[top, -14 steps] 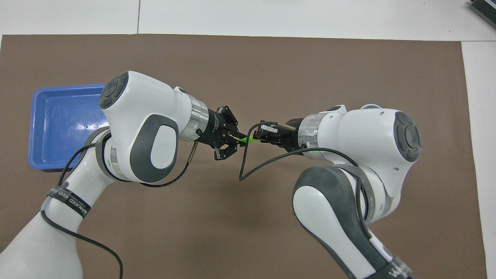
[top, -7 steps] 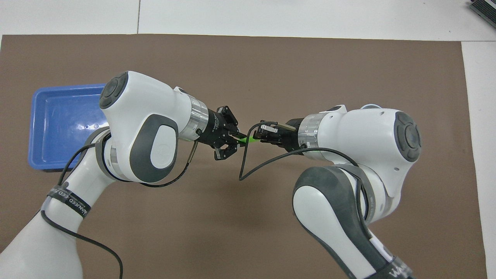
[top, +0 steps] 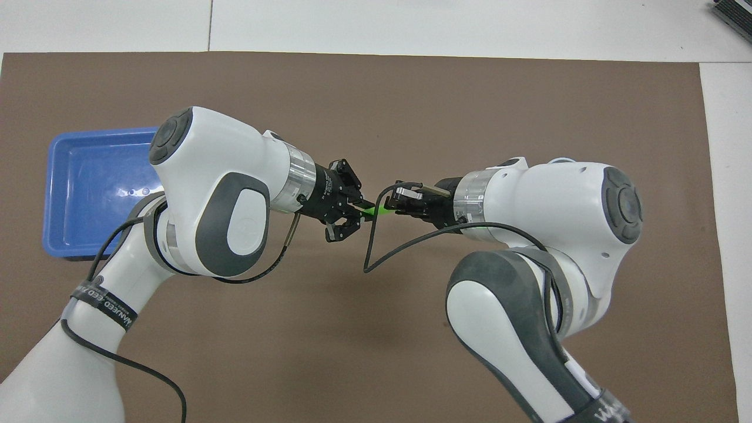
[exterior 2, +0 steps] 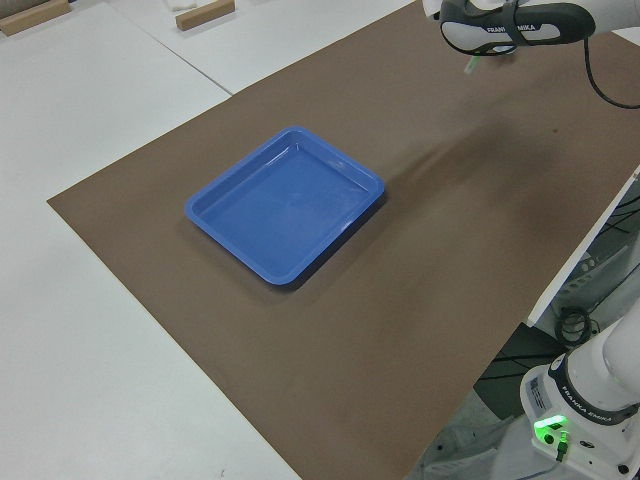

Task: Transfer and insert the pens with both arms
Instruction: 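Insert the green pen into the white cup while the left gripper withdraws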

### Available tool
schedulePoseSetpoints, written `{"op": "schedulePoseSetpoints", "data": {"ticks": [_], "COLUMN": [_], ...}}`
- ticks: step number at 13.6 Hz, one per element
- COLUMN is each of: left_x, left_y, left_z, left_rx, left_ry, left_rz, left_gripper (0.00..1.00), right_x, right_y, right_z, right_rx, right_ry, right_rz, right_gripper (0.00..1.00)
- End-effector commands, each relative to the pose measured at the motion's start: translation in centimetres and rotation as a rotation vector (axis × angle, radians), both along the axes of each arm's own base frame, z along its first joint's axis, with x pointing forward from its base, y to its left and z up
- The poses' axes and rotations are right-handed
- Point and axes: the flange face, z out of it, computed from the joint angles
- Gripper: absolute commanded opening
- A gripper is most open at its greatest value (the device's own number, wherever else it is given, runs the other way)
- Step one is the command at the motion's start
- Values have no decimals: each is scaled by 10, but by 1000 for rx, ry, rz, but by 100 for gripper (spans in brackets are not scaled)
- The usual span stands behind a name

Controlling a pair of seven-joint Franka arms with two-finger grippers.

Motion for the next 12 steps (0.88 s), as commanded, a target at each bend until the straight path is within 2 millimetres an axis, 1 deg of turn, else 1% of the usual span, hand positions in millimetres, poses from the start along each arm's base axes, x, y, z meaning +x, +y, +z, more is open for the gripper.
{"op": "schedulePoseSetpoints", "data": {"ticks": [1, 2, 3, 4, 5, 6, 8, 9, 10, 12], "left_x": [-2, -3, -3, -4, -5, -5, -7, -10, -10, -13], "left_y": [10, 9, 9, 6, 5, 6, 6, 5, 8, 17], "left_z": [10, 11, 11, 14, 18, 19, 21, 25, 28, 30], "left_rx": [-4, -3, -4, -2, -2, -2, -1, -5, -1, 29], "left_ry": [-12, -15, -18, -30, -37, -41, -59, -100, -158, -195], "left_rz": [17, 14, 10, 5, 3, 1, -28, -83, -162, -266], "left_gripper": [29, 44, 69, 100, 100, 100, 100, 100, 100, 100], "right_x": [0, 0, 0, 0, 0, 4, 10, 13, 15, 17], "right_y": [-13, -13, -13, -14, -15, -23, -39, -52, -71, -114], "right_z": [5, 4, 5, 5, 3, 5, 19, 27, 34, 43], "right_rx": [-27, -29, -29, -33, -63, -116, -210, -237, -260, -314], "right_ry": [-2, -1, -1, -4, -11, -21, -28, -34, -45, -73], "right_rz": [17, 18, 17, 21, 39, 66, 136, 178, 219, 326], "right_gripper": [0, 0, 0, 0, 0, 0, 0, 0, 0, 0]}}
